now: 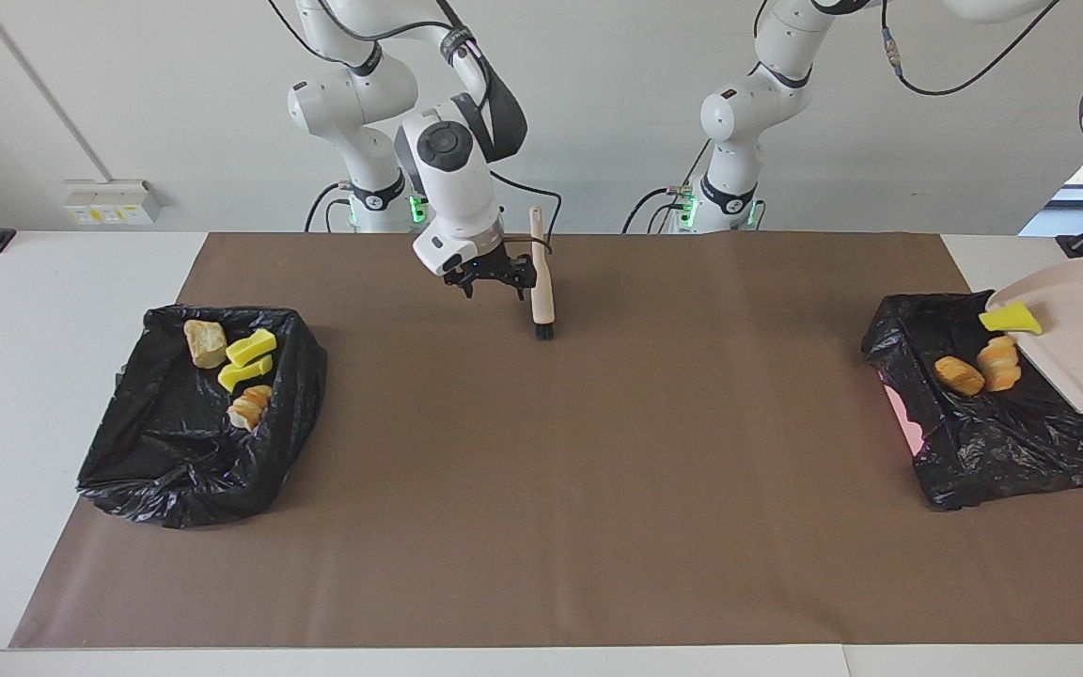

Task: Sweep and dump trash in bin
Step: 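Carry the dustpan to the black bag with the left gripper and tip it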

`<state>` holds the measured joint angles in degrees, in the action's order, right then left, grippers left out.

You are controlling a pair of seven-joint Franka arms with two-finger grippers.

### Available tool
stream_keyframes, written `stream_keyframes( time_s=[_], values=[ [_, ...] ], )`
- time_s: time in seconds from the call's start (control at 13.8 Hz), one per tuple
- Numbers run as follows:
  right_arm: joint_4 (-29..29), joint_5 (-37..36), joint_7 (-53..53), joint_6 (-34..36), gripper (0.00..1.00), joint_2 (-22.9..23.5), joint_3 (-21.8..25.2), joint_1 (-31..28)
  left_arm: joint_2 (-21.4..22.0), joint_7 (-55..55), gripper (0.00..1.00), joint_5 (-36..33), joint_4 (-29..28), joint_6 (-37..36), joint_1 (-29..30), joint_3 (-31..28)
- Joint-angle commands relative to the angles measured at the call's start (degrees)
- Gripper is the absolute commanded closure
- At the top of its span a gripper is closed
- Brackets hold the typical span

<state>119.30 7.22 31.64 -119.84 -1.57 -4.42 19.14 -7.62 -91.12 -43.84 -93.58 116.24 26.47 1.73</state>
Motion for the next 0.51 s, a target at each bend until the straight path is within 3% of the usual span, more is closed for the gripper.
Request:
stream_keyframes(
  time_s=[0.0,0.29,0.43],
  values=[
    [-6.77,-1.16,-5.25,5.82,0.00,-0.27,-0.41,-5.76,1.64,1.03,1.00,-1.77,1.03,-0.31,-1.59,-0.24],
    [-14.60,-4.57,-10.11,12.08,0.00,-1.15,-0.06,-12.18,2.96,4.52,1.00,1.90,1.91,-6.80,-6.42,0.11],
    [-17.68,-9.31,-10.11,14.97,0.00,-1.15,-0.15,-13.77,3.31,10.23,1.00,11.45,1.12,-9.44,-7.05,0.29]
  ],
)
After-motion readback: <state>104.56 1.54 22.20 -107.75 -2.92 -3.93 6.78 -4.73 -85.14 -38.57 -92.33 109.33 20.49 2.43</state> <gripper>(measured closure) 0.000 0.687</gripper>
